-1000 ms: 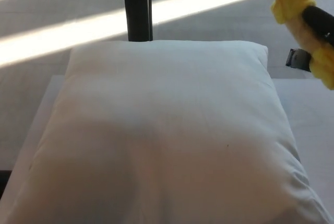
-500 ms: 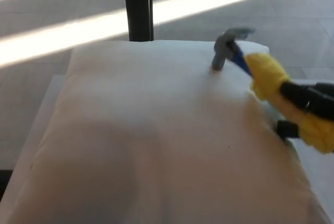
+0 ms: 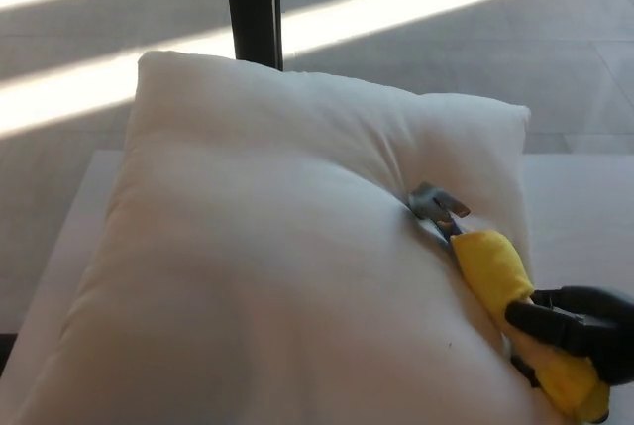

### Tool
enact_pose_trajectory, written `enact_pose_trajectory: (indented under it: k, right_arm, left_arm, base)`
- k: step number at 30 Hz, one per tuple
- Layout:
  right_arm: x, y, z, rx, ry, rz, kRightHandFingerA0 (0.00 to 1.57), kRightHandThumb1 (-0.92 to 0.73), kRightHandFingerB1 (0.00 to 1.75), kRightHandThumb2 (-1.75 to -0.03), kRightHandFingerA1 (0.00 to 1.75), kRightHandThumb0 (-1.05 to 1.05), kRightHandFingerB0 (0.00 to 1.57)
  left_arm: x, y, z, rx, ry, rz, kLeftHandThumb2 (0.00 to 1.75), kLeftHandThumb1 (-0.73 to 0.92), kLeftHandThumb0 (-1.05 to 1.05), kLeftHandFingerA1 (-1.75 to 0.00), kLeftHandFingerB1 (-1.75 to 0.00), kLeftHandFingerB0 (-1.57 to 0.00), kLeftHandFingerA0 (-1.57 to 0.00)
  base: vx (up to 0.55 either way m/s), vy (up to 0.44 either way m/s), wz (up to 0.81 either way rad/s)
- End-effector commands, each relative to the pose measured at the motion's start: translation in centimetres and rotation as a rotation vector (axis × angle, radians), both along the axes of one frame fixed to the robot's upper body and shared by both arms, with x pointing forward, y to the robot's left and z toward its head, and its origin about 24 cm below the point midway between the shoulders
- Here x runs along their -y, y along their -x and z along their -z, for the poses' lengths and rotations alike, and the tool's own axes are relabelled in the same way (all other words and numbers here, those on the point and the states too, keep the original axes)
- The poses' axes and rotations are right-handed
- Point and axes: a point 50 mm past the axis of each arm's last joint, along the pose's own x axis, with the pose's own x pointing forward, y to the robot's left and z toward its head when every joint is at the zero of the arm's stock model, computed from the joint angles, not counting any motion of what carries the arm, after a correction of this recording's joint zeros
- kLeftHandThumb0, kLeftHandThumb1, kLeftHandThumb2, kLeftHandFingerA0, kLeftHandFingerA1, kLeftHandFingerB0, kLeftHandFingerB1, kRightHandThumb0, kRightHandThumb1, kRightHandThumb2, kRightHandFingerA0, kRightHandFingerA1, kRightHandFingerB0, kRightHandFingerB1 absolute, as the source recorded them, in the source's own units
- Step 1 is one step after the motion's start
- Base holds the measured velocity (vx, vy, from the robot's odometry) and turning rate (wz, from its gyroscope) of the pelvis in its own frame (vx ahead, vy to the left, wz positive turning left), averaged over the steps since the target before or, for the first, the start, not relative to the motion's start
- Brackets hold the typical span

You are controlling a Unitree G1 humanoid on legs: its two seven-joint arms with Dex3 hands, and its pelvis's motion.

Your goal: A hammer is kept on the right hand side and a pillow is kept on the left hand side on the desk infront of the robot and the robot uses its right hand to pick up the hammer and makes a downward swinging motion to hit the pillow

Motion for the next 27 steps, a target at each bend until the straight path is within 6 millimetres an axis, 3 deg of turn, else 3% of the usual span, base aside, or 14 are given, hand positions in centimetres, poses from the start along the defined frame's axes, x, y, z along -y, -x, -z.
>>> enact_pose_trajectory:
  k: [1,6,7,10,13,20,21,24,25,27]
  right_arm:
    - [0.9,1.8,3.1,-0.114,0.172,-0.005,1.05,-0.61,1.75,-1.15,1.75,-0.34,0.75]
    - [0.4,0.4,1.4,-0.051,0.150,-0.011,1.06,-0.61,1.75,-1.16,1.75,-0.34,0.77]
    - [-0.3,-0.7,-0.1,-0.027,0.153,-0.017,1.07,-0.62,1.75,-1.15,1.75,-0.35,0.75]
    - [-0.6,-1.1,-0.7,-0.014,0.159,-0.013,1.07,-0.63,1.75,-1.12,1.75,-0.36,0.74]
    - [-1.5,-2.4,-2.9,0.043,0.112,-0.023,1.07,-0.57,1.75,-1.20,1.75,-0.34,0.77]
    - [-2.0,-3.8,-6.5,0.184,0.052,-0.045,1.04,-0.59,1.75,-1.16,1.75,-0.36,0.75]
    - [-1.9,-4.3,-8.4,0.223,-0.070,-0.030,1.07,-0.49,1.75,-1.25,1.75,-0.37,0.78]
    - [-1.6,-4.9,-10.6,0.260,-0.102,-0.016,1.04,-0.57,1.74,-1.13,1.75,-0.38,0.74]
    - [-1.4,-5.4,-12.9,0.358,-0.042,-0.023,1.05,-0.66,1.74,-0.96,1.75,-0.40,0.74]
    - [-1.3,-5.5,-13.9,0.361,-0.059,-0.012,1.06,-0.64,1.75,-1.00,1.75,-0.39,0.75]
  left_arm:
    - [-0.5,0.8,-0.2,-0.033,-0.003,-0.008,0.62,0.75,-0.64,-0.62,-0.49,-0.50,-0.56]
    - [-0.5,0.6,-0.2,-0.030,0.003,0.004,0.62,0.75,-0.65,-0.66,-0.51,-0.53,-0.58]
    - [-0.4,0.7,-0.2,-0.037,-0.007,0.001,0.62,0.76,-0.63,-0.65,-0.51,-0.55,-0.61]
    - [-0.4,0.9,-0.1,-0.039,-0.004,0.004,0.62,0.75,-0.64,-0.65,-0.51,-0.54,-0.59]
    - [-0.5,1.1,-0.1,-0.048,-0.011,-0.002,0.62,0.74,-0.66,-0.66,-0.53,-0.53,-0.57]
    - [-0.4,1.7,0.1,-0.066,-0.026,0.008,0.62,0.75,-0.68,-0.64,-0.51,-0.53,-0.61]
    - [-0.4,1.7,0.1,-0.069,-0.025,0.008,0.62,0.75,-0.68,-0.62,-0.51,-0.53,-0.60]
    - [-0.4,1.6,0.1,-0.067,-0.030,0.009,0.62,0.76,-0.67,-0.63,-0.52,-0.54,-0.62]
    - [-0.4,1.6,0.1,-0.076,-0.035,0.017,0.62,0.76,-0.67,-0.61,-0.50,-0.53,-0.61]
    - [-0.4,1.8,0.1,-0.078,-0.037,0.019,0.62,0.76,-0.67,-0.62,-0.51,-0.54,-0.60]
  base:
    - [0.00,0.000,0.00]
    - [0.00,0.000,0.00]
    - [0.00,0.000,0.00]
    - [0.00,0.000,0.00]
    - [0.00,0.000,0.00]
    - [0.00,0.000,0.00]
    - [0.00,0.000,0.00]
    - [0.00,0.000,0.00]
    - [0.00,0.000,0.00]
    - [0.00,0.000,0.00]
